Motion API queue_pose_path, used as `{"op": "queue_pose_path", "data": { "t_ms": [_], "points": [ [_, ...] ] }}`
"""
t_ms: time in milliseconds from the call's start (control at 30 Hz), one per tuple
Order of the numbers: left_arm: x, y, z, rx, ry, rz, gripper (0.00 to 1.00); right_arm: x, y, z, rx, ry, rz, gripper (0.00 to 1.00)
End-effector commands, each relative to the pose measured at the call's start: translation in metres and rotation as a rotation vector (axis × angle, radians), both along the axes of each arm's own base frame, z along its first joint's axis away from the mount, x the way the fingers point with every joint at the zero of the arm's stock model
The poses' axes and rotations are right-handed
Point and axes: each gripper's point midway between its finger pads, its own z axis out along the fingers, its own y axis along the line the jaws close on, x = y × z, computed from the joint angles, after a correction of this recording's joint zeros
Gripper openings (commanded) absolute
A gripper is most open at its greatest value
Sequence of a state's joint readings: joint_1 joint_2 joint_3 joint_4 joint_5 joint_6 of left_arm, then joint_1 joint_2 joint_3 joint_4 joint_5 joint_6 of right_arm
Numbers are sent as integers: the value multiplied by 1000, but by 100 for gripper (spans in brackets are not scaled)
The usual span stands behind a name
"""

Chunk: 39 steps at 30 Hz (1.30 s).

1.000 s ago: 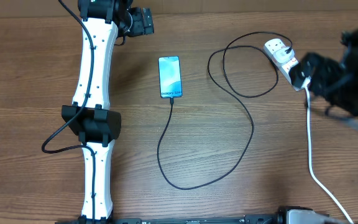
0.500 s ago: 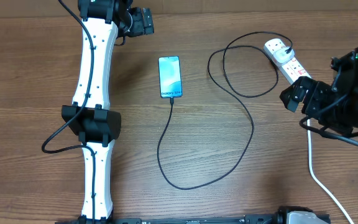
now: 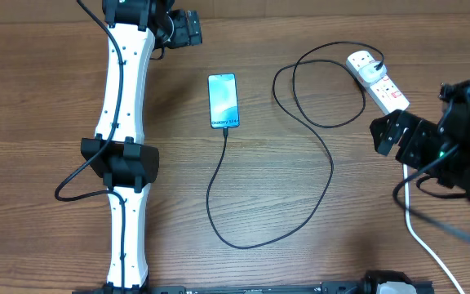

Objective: Plug charger to phone and switch on socket

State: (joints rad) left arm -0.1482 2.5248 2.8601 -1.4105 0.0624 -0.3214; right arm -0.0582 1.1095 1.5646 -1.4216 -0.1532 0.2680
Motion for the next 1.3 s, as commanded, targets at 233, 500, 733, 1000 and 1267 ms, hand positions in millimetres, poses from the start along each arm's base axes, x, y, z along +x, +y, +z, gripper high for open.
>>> {"op": "queue_pose_path", "data": {
  "t_ms": [233,500,733,1000,1267],
  "points": [
    [1,5,6,14,-18,4,100,-52,14,-67,-122,-623,129,100],
    [1,5,6,14,-18,4,100,-49,18,-104,-137,-717,153,100],
    [1,5,6,14,-18,4,100,-33,18,-106,-217,-820,185,100],
    [1,5,6,14,-18,4,100,-7,19,-117,-279,-1006,187,100],
    [1,5,6,14,-18,4,100,-3,19,-135,-326,-988,214,100]
  ]
}}
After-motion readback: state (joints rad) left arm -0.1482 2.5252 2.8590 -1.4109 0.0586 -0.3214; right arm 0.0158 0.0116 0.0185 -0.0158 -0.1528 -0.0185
